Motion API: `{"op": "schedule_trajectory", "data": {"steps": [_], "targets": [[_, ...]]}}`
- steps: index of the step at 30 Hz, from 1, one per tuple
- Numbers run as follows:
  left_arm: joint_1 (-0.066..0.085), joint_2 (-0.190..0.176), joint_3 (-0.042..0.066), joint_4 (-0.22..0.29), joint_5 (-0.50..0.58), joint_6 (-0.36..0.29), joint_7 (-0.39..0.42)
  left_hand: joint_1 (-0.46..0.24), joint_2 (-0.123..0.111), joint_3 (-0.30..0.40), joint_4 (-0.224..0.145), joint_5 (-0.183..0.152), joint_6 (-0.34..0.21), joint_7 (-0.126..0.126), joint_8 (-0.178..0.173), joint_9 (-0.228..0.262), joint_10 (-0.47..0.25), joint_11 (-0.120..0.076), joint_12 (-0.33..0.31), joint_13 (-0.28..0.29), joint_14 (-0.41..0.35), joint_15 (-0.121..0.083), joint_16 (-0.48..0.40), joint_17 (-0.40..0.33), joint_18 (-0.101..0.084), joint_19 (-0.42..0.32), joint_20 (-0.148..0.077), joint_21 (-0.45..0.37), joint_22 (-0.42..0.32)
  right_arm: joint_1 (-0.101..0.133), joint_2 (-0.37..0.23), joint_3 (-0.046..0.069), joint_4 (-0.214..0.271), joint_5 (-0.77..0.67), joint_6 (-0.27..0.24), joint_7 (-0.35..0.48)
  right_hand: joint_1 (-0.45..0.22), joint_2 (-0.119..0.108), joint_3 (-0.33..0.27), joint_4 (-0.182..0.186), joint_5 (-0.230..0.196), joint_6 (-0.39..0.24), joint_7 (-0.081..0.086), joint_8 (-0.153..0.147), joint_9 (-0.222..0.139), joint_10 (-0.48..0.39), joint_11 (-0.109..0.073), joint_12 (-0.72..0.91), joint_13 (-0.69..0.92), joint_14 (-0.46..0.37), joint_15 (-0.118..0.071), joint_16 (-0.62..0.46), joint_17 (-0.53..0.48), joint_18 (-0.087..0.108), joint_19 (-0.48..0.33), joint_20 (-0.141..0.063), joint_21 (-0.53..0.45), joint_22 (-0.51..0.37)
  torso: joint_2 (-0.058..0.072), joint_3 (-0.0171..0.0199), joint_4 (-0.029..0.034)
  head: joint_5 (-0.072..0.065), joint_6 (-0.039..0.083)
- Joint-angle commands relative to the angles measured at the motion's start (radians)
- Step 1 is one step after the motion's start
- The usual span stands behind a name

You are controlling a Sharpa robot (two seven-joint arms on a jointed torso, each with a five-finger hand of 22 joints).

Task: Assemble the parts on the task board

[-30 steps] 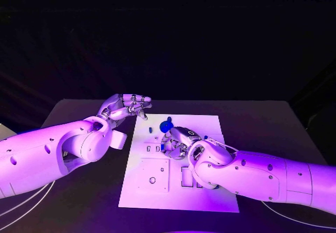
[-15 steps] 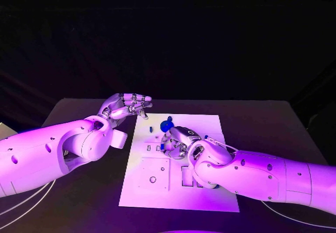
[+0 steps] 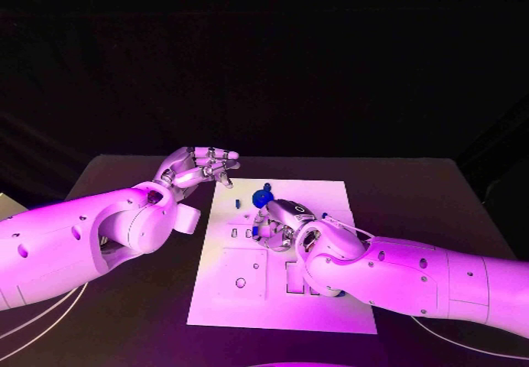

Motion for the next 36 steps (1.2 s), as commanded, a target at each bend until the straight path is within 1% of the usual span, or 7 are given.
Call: {"op": "schedule_trajectory", "data": {"steps": [1, 17, 21, 23, 25, 31, 36], "targets": [[0.001, 0.002, 0.001, 0.001, -0.003, 0.017, 0.004, 0.004, 0.003, 0.006, -0.001, -0.003, 0.004, 0.001, 0.003, 0.001, 0.007, 0.002, -0.001, -0.001, -0.005, 0.0, 0.004, -0.001, 0.013, -0.008, 0.003, 0.005, 0.002, -0.002, 0.002, -0.001, -0.001, -0.013, 0.026, 0.002, -0.005, -0.011, -0.003, 0.004, -0.007, -0.013, 0.001, -0.004, -0.002, 0.061, 0.007, -0.006, 0.221, 0.106, 0.008, 0.003, 0.263, -0.014, 0.105, 0.005, 0.004, 0.263, 0.0, 0.0004, 0.0007, 0.001, -0.001], [0.001, 0.002, 0.001, 0.0, -0.003, 0.015, 0.0, 0.002, 0.002, 0.006, -0.002, -0.004, 0.002, 0.003, 0.002, 0.001, 0.005, 0.004, -0.003, -0.001, -0.006, 0.0, 0.004, -0.002, 0.012, -0.011, 0.004, 0.008, 0.004, -0.002, 0.006, -0.003, -0.003, -0.013, 0.014, 0.005, -0.024, -0.044, -0.035, 0.013, -0.039, -0.048, 0.017, -0.022, -0.014, 0.028, 0.022, -0.044, 0.191, 0.106, 0.023, 0.003, 0.263, -0.014, 0.105, 0.02, 0.004, 0.263, 0.001, 0.0004, 0.0, 0.0, -0.002], [0.001, 0.002, 0.001, 0.0, -0.003, 0.015, -0.001, 0.001, 0.002, 0.007, -0.002, -0.003, 0.001, 0.003, 0.001, 0.001, 0.004, 0.004, -0.003, -0.002, -0.006, 0.001, 0.004, -0.003, 0.012, -0.012, 0.004, 0.009, 0.005, -0.002, 0.007, -0.003, -0.003, -0.013, 0.002, 0.01, -0.033, -0.047, -0.104, 0.039, -0.135, -0.074, 0.023, -0.031, -0.022, -0.005, 0.029, -0.083, 0.16, 0.106, 0.031, 0.003, 0.263, -0.014, 0.105, 0.029, 0.004, 0.263, 0.0, 0.0001, 0.0001, -0.001, -0.002], [0.001, 0.002, 0.001, 0.0, -0.003, 0.015, -0.001, 0.001, 0.002, 0.007, -0.002, -0.003, 0.001, 0.003, 0.001, 0.001, 0.004, 0.004, -0.003, -0.002, -0.006, 0.001, 0.004, -0.003, 0.012, -0.012, 0.004, 0.009, 0.005, -0.002, 0.007, -0.003, -0.002, -0.013, -0.006, 0.012, -0.012, -0.032, -0.187, 0.067, -0.171, -0.087, 0.026, -0.032, -0.027, -0.015, 0.033, -0.095, 0.149, 0.106, 0.034, 0.003, 0.263, -0.014, 0.105, 0.032, 0.004, 0.263, 0.001, 0.0002, 0.0, -0.001, -0.002], [0.001, 0.002, 0.001, -0.001, -0.003, 0.015, -0.001, 0.001, 0.002, 0.007, -0.002, -0.003, 0.001, 0.003, 0.001, 0.001, 0.004, 0.004, -0.003, -0.002, -0.006, 0.001, 0.004, -0.003, 0.012, -0.012, 0.004, 0.009, 0.005, -0.002, 0.006, -0.003, 0.0, -0.013, -0.018, 0.014, -0.003, -0.024, -0.238, 0.076, -0.196, -0.098, 0.03, -0.035, -0.032, -0.019, 0.035, -0.099, 0.144, 0.106, 0.036, 0.003, 0.263, -0.014, 0.105, 0.034, 0.004, 0.263, 0.001, 0.0004, 0.0, -0.001, -0.002], [0.001, 0.002, 0.001, -0.005, -0.007, 0.02, -0.011, -0.001, 0.001, 0.007, -0.002, -0.004, -0.001, 0.004, 0.0, 0.0, 0.002, 0.005, -0.004, -0.002, -0.006, 0.001, 0.005, -0.003, 0.012, -0.014, 0.005, 0.011, 0.006, -0.002, -0.017, -0.003, 0.029, -0.022, -0.063, 0.02, 0.006, -0.019, -0.287, 0.078, -0.2, -0.117, 0.036, -0.043, -0.041, -0.023, 0.041, -0.103, 0.139, 0.106, 0.04, 0.003, 0.263, -0.014, 0.105, 0.038, 0.004, 0.263, -0.001, 0.0011, -0.0004, 0.001, -0.003], [0.001, 0.002, 0.001, -0.013, -0.04, 0.036, -0.052, -0.02, -0.004, -0.003, 0.006, -0.006, -0.01, 0.0, -0.004, -0.001, 0.02, 0.0, 0.009, 0.005, 0.012, -0.001, 0.025, 0.001, 0.014, -0.014, 0.007, 0.022, 0.011, 0.007, -0.068, 0.003, 0.082, -0.018, -0.094, 0.048, 0.012, -0.022, -0.304, 0.079, -0.194, -0.128, 0.04, -0.05, -0.046, -0.024, 0.044, -0.102, 0.139, 0.106, 0.043, 0.003, 0.263, -0.014, 0.105, 0.04, 0.004, 0.263, -0.003, 0.001, -0.0033, 0.007, 0.0]]}}
